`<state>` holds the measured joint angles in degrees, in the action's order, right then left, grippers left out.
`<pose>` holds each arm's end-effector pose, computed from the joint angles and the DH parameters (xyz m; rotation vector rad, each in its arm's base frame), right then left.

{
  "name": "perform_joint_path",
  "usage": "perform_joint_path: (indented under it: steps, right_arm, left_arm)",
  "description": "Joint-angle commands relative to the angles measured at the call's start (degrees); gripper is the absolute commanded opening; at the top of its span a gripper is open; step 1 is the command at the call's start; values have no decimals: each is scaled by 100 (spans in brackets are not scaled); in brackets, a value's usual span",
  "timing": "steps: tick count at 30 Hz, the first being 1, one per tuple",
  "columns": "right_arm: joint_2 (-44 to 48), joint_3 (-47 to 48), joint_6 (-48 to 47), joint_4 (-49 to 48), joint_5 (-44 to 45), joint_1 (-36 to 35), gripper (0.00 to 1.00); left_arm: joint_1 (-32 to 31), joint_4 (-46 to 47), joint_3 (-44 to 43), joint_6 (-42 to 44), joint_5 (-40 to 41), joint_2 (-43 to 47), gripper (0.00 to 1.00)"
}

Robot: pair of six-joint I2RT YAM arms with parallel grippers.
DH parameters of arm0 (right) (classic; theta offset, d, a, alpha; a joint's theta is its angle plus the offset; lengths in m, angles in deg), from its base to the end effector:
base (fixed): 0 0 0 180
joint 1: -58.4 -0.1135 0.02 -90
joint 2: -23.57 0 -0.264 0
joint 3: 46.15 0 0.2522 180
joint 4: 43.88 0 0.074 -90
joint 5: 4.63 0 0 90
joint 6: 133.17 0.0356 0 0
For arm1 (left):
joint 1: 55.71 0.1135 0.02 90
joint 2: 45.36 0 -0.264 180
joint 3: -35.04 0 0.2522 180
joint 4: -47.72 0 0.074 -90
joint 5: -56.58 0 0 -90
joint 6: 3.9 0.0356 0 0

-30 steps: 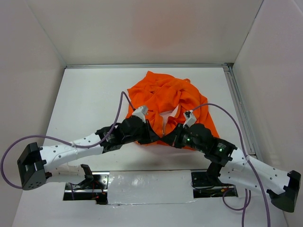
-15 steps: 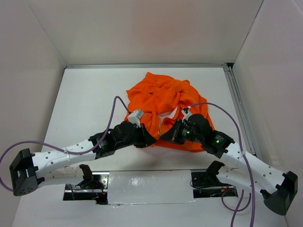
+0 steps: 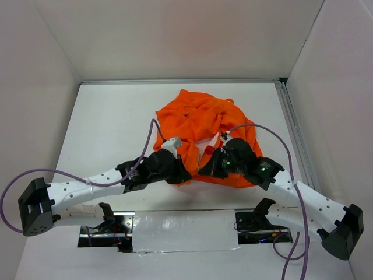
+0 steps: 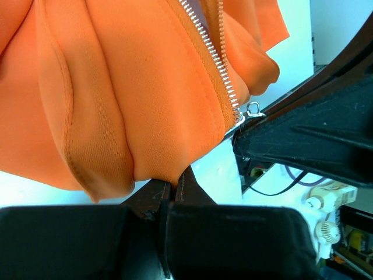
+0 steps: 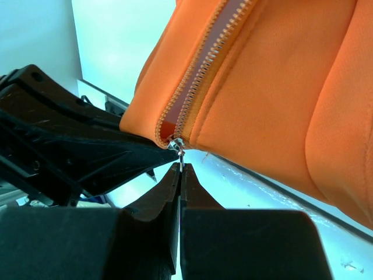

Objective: Zip up the jacket

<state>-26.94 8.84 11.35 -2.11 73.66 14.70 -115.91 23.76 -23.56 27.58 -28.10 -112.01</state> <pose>0.1325 0.1366 0.2710 0.1077 2.4662 1.0888 0.1310 -0.2221 0.2625 -0.0259 2.3413 -1.0607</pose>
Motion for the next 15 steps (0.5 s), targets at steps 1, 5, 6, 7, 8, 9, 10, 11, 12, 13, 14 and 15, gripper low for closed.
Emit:
perform_joint_path:
  steps: [1, 5, 6, 7, 8, 9, 10, 11, 12, 13, 14, 15]
  right_arm:
    - [312, 7, -109, -507, 510, 178, 0]
    - [340, 314, -249, -709, 687, 301, 0]
    - [296, 359, -266, -814, 748, 301, 0]
    - [252, 403, -284, -841, 749, 310, 0]
    - [86, 473, -284, -841, 801, 336, 0]
    - [-29, 630, -389, -824, 862, 362, 0]
    - [-143, 701, -425, -615, 959, 397, 0]
    - [-353, 832, -477, -508, 1090, 467, 0]
    - [-451, 895, -478, -324, 1300, 477, 0]
    - [-582, 895, -495, -296, 1624, 564, 0]
    - [-619, 904, -478, -261, 1706, 608, 0]
    - [-645, 878, -469, -278, 1889, 626, 0]
  left_arm:
    - [-79, -1231, 45, 428, 163, 55, 0]
    - [-79, -1248, 440, 324, -310, 135, 0]
    - [-88, -1274, 528, 185, -417, 100, 0]
    - [-105, -1248, 738, 148, -479, 100, 0]
    - [-149, -1222, 827, 113, -610, 91, 0]
    - [-193, -1256, 915, 52, -742, 91, 0]
    - [-228, -1239, 1055, 8, -821, 126, 0]
    - [-298, -1230, 1117, -10, -892, 152, 0]
    - [-334, -1256, 1179, -54, -962, 205, 0]
    - [-360, -1257, 1275, -63, -1207, 301, 0]
    - [-369, -1257, 1319, -72, -1313, 354, 0]
    - [-369, -1257, 1416, -98, -1497, 450, 0]
